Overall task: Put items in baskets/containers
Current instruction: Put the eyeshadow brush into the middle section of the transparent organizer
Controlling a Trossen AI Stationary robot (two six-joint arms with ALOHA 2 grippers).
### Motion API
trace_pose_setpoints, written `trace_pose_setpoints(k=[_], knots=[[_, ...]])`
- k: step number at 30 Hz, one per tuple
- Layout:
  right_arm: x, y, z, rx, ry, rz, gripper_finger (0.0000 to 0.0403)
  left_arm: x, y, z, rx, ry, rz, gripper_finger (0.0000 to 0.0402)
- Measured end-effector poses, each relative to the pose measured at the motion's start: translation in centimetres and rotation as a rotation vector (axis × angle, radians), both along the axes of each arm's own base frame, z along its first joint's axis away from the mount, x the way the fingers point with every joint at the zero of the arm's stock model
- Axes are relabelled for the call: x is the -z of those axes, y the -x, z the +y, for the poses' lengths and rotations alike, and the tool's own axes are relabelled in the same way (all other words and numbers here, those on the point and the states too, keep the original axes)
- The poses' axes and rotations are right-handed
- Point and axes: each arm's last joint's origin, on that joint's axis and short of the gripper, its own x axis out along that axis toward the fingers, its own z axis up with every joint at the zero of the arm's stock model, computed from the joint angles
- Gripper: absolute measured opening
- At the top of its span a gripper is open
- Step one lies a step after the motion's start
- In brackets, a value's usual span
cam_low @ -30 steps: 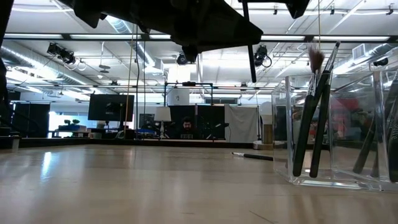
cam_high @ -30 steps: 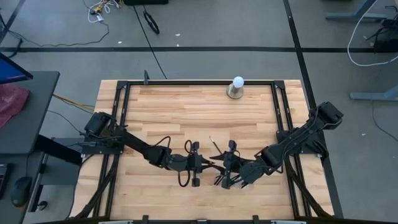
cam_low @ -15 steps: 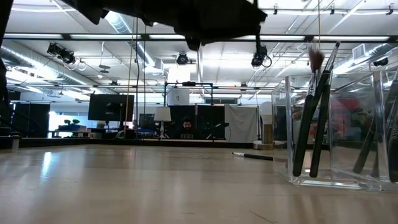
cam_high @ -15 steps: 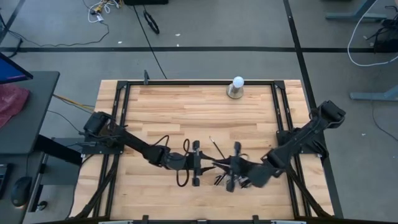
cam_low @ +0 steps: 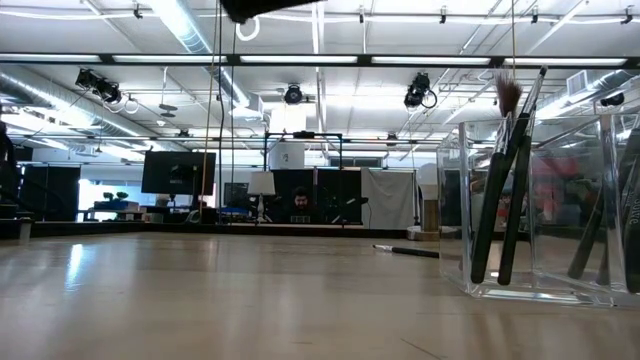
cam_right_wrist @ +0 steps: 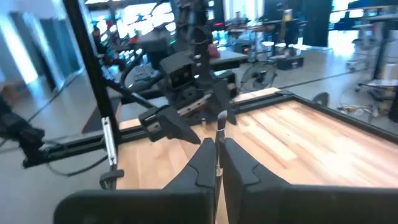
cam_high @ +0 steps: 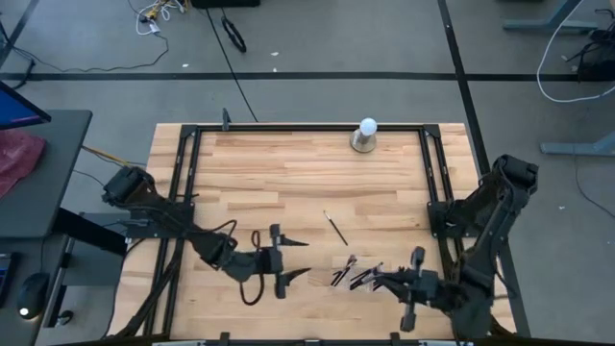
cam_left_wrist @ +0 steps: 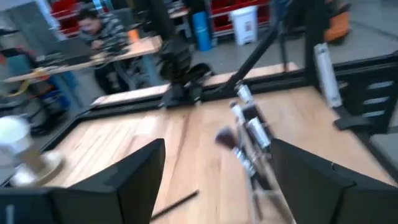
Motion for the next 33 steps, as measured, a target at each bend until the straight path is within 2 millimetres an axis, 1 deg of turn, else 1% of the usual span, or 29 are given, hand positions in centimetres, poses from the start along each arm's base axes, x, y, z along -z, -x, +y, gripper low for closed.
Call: trace_pose_setpoints(k=[2,5,9,13,19,23,29,33], knots=[[0.8,0.7,0.7,0.041,-0.014,-0.021,0.0003,0.7,0.7,-0.3,-0.038,0.006,0.007,0.0292],[2.2,0.8,1.4,0.069,-0.031,-0.032,0.0003,1.9,1.6,-0.5,-0.051,0.028,0.030,0.0291],[4.4,-0.1,1.8,0.110,-0.063,-0.038,0.0002,2.9,2.2,-0.6,-0.049,0.045,0.046,0.0291],[6.2,-0.9,1.8,0.131,-0.075,-0.026,0.0002,2.9,2.2,-0.5,-0.067,0.053,0.043,0.0291],[7.5,-0.6,0.9,0.127,-0.099,0.032,0.0002,2.9,2.2,-0.4,-0.071,0.051,0.042,0.0291],[8.5,-0.4,-0.2,0.151,-0.159,0.083,0.0002,2.9,2.2,-0.4,-0.071,0.051,0.043,0.0291],[9.5,-1.9,-1.1,0.200,-0.169,0.125,0.0002,3.0,2.2,-0.4,-0.071,0.049,0.046,0.0291],[10.8,-3.0,-1.3,0.215,-0.179,0.178,0.0002,3.0,2.2,-0.4,-0.071,0.049,0.046,0.0291]])
